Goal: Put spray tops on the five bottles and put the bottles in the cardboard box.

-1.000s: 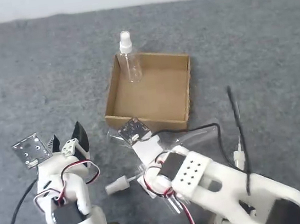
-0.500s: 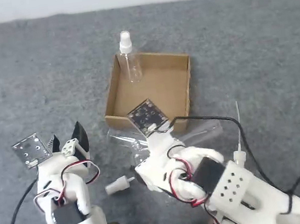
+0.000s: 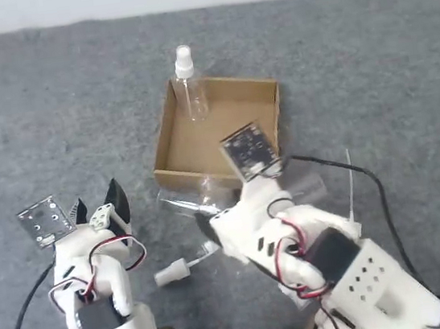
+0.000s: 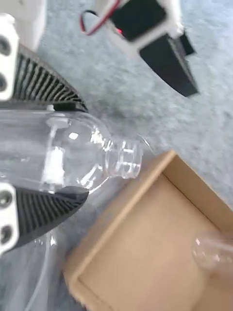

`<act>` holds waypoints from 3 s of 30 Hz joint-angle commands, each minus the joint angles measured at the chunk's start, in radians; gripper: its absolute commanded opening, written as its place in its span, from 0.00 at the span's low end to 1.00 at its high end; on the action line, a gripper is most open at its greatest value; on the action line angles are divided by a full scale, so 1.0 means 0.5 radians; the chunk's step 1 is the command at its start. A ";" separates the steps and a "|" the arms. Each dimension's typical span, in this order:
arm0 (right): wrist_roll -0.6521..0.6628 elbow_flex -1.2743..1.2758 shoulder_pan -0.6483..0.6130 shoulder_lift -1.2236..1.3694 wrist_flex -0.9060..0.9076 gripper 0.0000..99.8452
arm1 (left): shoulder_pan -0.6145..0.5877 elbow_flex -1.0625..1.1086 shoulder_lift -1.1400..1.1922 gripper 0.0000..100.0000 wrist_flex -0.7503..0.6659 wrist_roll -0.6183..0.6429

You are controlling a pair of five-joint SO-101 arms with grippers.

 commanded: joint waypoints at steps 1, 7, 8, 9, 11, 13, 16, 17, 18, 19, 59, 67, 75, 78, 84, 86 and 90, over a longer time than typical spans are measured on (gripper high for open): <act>0.040 -0.018 0.176 -0.183 -0.075 0.01 | -0.015 -0.026 -0.046 0.23 -0.058 -0.015; 0.040 0.255 0.419 -0.440 -0.358 0.01 | -0.006 -0.026 -0.037 0.23 -0.071 -0.015; 0.040 0.304 0.459 -0.496 -0.407 0.01 | -0.006 -0.026 -0.037 0.23 -0.071 -0.015; 0.040 0.356 0.489 -0.557 -0.456 0.01 | -0.003 -0.026 -0.037 0.23 -0.071 -0.015; 0.040 0.445 0.529 -0.674 -0.520 0.01 | -0.003 -0.026 -0.037 0.23 -0.071 -0.015; 0.043 0.512 0.542 -0.784 -0.548 0.01 | -0.003 -0.026 -0.037 0.23 -0.071 -0.015; 0.043 0.580 0.542 -0.931 -0.551 0.01 | -0.003 -0.026 -0.037 0.23 -0.071 -0.015; 0.043 0.598 0.545 -0.974 -0.551 0.01 | -0.003 -0.026 -0.037 0.23 -0.071 -0.015; 0.043 0.614 0.545 -1.014 -0.551 0.01 | -0.003 -0.026 -0.037 0.23 -0.071 -0.015; 0.043 0.632 0.545 -1.051 -0.551 0.01 | 0.000 -0.026 -0.037 0.23 -0.071 -0.015; 0.040 1.197 1.524 -1.588 -1.165 0.01 | 0.000 -0.155 -0.037 0.23 0.015 -0.832; 0.040 1.206 1.508 -1.588 -1.174 0.01 | 0.187 -0.400 -0.034 0.24 0.482 -1.292; 0.043 1.209 1.508 -1.588 -1.174 0.01 | 0.390 -0.646 -0.031 0.27 0.841 -1.384; 0.043 1.209 1.508 -1.588 -1.177 0.01 | 0.390 -0.680 -0.031 0.28 0.905 -1.436; 0.043 1.209 1.508 -1.588 -1.180 0.01 | 0.390 -0.652 -0.028 0.28 1.003 -1.672; 0.043 1.209 1.508 -1.588 -1.180 0.01 | 0.390 -0.652 -0.028 0.28 1.034 -1.725; 0.043 1.209 1.508 -1.585 -1.183 0.01 | 0.393 -0.646 -0.025 0.28 1.046 -1.737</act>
